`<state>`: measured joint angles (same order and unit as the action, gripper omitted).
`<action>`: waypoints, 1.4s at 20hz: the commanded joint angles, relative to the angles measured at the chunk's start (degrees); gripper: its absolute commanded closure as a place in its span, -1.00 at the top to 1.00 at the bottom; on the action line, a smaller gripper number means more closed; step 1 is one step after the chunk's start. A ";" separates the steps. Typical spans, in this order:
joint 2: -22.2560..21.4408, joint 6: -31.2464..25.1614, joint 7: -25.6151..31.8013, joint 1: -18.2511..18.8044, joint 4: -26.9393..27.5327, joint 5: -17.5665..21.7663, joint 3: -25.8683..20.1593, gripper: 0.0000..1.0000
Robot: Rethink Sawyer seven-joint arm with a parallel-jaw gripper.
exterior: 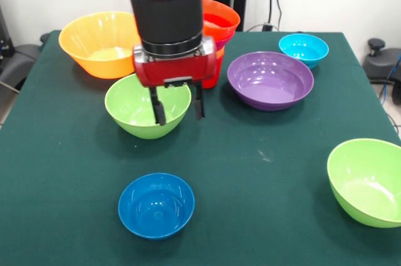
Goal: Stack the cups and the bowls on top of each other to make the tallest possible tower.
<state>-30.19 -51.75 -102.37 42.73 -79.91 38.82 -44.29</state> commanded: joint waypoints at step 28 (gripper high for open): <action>4.54 -2.08 40.57 6.07 -2.65 4.48 0.09 1.00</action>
<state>-30.27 -52.22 -79.44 49.14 -79.89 39.52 -44.75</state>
